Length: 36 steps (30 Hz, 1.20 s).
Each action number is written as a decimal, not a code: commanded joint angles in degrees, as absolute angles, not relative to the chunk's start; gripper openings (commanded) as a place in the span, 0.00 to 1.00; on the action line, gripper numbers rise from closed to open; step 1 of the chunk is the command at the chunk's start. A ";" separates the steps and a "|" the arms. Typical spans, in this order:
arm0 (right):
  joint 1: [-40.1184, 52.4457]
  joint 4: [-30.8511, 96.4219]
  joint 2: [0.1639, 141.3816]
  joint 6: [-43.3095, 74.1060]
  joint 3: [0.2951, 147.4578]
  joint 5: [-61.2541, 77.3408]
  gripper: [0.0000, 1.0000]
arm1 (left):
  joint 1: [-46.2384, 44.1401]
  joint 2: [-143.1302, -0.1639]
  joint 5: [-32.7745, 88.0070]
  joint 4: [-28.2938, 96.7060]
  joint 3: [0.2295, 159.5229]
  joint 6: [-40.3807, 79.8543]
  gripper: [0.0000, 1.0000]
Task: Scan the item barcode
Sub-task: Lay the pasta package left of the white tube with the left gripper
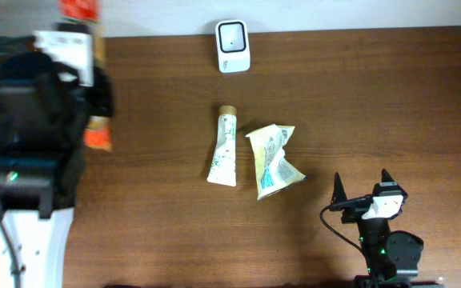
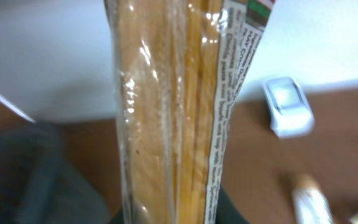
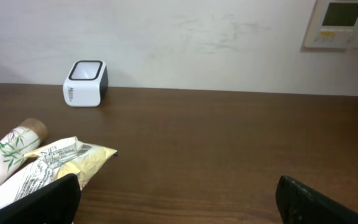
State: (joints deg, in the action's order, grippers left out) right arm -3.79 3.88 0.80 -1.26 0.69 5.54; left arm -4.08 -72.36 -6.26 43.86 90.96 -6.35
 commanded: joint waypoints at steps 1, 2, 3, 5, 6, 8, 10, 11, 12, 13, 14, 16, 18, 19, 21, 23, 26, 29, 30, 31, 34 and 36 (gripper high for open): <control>-4.16 4.10 0.43 -0.64 0.32 5.58 0.99 | -10.59 -78.52 -6.90 50.81 91.90 2.33 0.00; -4.16 4.08 0.43 -0.64 0.32 5.58 0.99 | -12.19 -83.18 -6.87 54.50 91.90 3.49 0.00; -4.16 4.08 0.43 -0.64 0.32 5.58 0.99 | -12.86 -86.89 -6.48 56.10 91.90 4.25 0.00; -4.16 4.10 0.43 -0.64 0.32 5.58 0.99 | -14.00 -95.24 -2.17 57.34 91.90 10.68 0.00; -4.16 4.10 0.43 -0.64 0.32 5.58 0.99 | -14.28 -99.18 -0.34 57.32 91.90 16.97 0.00; -4.16 4.10 0.43 -0.62 0.32 5.58 0.99 | -14.66 -103.66 0.36 57.14 91.90 23.59 0.00; -4.16 4.10 0.43 -0.64 0.32 5.58 0.99 | -15.81 -109.58 0.91 57.10 91.90 27.44 0.00; -4.16 4.10 0.43 -0.64 0.32 5.58 0.99 | -16.91 -112.71 0.89 56.77 91.90 27.44 0.00; -4.16 4.08 0.43 -0.64 0.32 5.58 0.99 | -17.23 -114.39 0.89 56.27 91.90 27.44 0.00; -4.16 4.10 0.43 -0.64 0.32 5.58 0.99 | -17.45 -116.57 0.89 55.57 91.90 27.44 0.00; -4.16 4.08 0.43 -0.64 0.32 5.58 0.99 | -17.47 -117.51 0.84 55.31 91.90 27.44 0.00; -4.16 4.10 0.43 -0.64 0.32 5.58 0.99 | -17.41 -118.04 0.64 54.35 91.92 27.40 0.04; -4.16 4.10 0.43 -0.64 0.32 5.58 0.99 | -17.41 -118.02 0.67 53.69 91.94 27.33 0.56; -4.16 4.10 0.43 -0.62 0.32 5.58 0.99 | -17.41 -117.99 0.69 53.69 91.94 26.65 0.74; -4.16 4.10 0.43 -0.64 0.32 5.58 0.99 | -17.41 -117.71 0.69 53.95 92.64 24.51 0.89; -4.16 4.10 0.43 -0.64 0.32 5.58 0.99 | -17.30 -116.33 0.62 54.87 95.44 23.97 0.89; -4.16 4.08 0.43 -0.64 0.32 5.58 0.99 | -17.30 -109.56 -1.15 55.35 99.44 19.77 0.90; -4.16 4.08 0.43 -0.64 0.32 5.58 0.99 | -17.30 -100.47 -9.67 55.86 102.17 13.26 0.97; -4.16 4.10 0.43 -0.64 0.32 5.58 0.99 | -17.04 -97.21 -13.39 55.83 102.45 13.10 0.99; -4.16 4.08 0.43 -0.64 0.32 5.58 0.99 | -16.32 -93.21 -17.82 55.44 102.59 13.10 1.00; -4.16 4.08 0.43 -0.64 0.32 5.58 0.99 | -12.88 -85.34 -22.50 53.58 102.59 13.13 0.99; -4.16 4.08 0.43 -0.62 0.32 5.58 0.99 | -9.15 -82.13 -22.50 50.94 102.59 13.04 0.99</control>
State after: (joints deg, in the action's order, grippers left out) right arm -3.79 3.88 0.80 -1.23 0.69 5.50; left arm -12.58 -85.14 -19.22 52.93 101.93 14.24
